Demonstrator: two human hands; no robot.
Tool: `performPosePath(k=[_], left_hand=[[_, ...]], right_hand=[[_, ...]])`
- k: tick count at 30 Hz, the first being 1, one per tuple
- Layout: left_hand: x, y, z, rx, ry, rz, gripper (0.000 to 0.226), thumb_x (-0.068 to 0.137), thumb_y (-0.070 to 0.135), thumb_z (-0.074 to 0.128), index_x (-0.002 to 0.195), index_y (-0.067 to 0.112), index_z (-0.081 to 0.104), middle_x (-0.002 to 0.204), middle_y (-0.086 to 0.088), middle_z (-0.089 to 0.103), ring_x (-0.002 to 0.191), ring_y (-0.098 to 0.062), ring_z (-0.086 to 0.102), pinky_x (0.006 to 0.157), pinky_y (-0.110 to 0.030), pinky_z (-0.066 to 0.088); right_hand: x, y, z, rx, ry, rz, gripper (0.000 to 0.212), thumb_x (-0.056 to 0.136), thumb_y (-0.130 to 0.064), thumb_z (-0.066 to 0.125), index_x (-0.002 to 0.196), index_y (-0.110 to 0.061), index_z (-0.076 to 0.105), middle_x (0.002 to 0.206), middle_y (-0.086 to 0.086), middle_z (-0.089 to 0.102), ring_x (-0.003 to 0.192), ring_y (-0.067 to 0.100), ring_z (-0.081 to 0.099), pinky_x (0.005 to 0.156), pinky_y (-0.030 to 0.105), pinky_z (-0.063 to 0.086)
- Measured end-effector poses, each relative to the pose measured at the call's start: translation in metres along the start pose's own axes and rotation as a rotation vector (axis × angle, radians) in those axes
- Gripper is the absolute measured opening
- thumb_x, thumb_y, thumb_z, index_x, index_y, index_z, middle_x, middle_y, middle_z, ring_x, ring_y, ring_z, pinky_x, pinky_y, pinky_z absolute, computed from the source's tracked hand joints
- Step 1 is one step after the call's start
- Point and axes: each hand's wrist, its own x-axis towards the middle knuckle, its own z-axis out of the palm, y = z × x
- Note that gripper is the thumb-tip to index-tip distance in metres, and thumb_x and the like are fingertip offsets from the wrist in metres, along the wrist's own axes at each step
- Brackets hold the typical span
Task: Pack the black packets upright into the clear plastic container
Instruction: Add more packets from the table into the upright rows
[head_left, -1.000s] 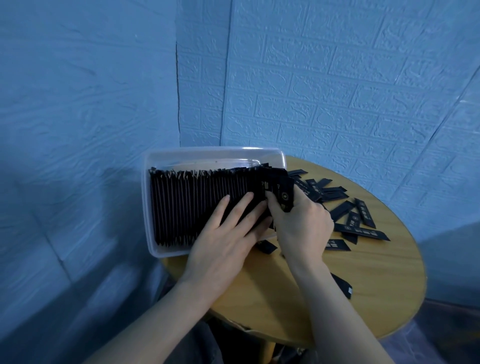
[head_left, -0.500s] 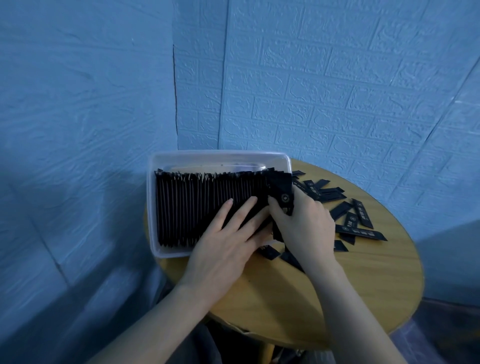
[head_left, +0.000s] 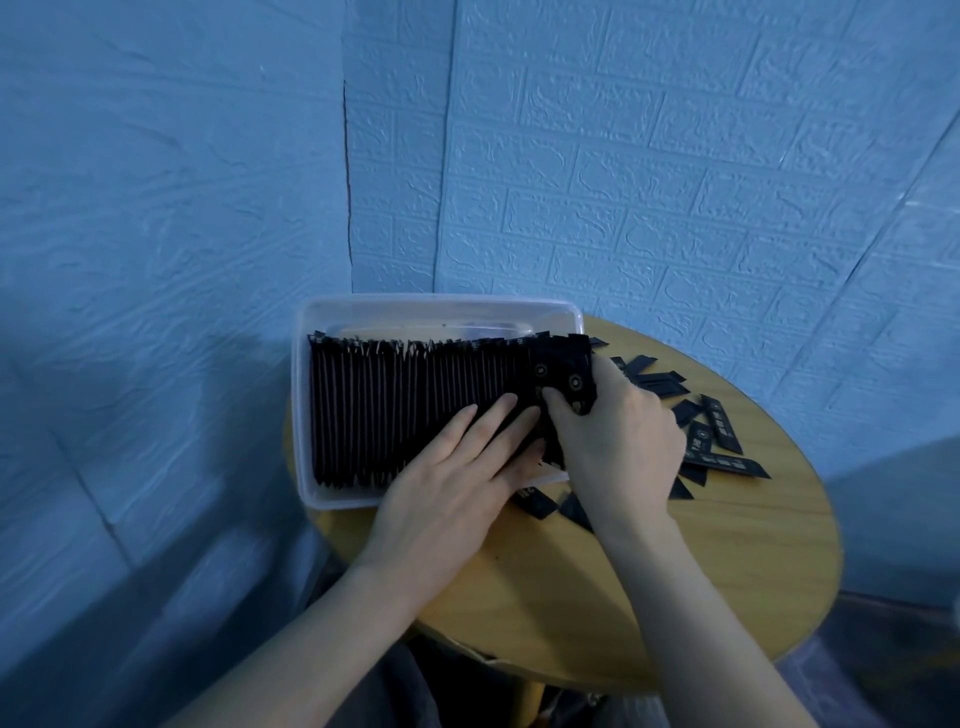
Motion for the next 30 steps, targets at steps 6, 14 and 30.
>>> performPosePath(k=[6, 14, 30], left_hand=[[0.000, 0.001, 0.000, -0.009, 0.015, 0.005, 0.060, 0.089, 0.007, 0.021, 0.142, 0.014, 0.050, 0.155, -0.009, 0.038, 0.145, -0.029, 0.030, 0.113, -0.045, 0.026], [0.000, -0.001, 0.001, 0.013, -0.003, 0.031, 0.062, 0.088, 0.009, 0.022, 0.147, 0.019, 0.039, 0.157, -0.005, 0.033, 0.145, -0.029, 0.029, 0.113, -0.049, 0.024], [0.000, -0.001, -0.002, 0.037, -0.041, 0.025, 0.064, 0.087, 0.009, 0.020, 0.146, 0.019, 0.044, 0.157, -0.003, 0.034, 0.146, -0.030, 0.028, 0.113, -0.049, 0.022]], right_hand=[[-0.001, 0.000, 0.005, 0.030, -0.072, -0.066, 0.022, 0.094, -0.036, 0.052, 0.111, -0.022, 0.056, 0.069, 0.000, 0.062, 0.062, 0.023, 0.050, 0.053, 0.031, 0.032], [0.002, 0.006, 0.006, 0.154, -0.091, -0.041, 0.018, 0.092, -0.033, 0.054, 0.085, -0.017, 0.054, 0.068, -0.001, 0.061, 0.065, 0.023, 0.056, 0.054, 0.032, 0.043], [0.001, 0.012, 0.005, 0.347, 0.059, -0.039, 0.023, 0.093, -0.029, 0.058, 0.073, -0.019, 0.052, 0.068, -0.006, 0.044, 0.055, 0.011, 0.042, 0.046, 0.025, 0.025]])
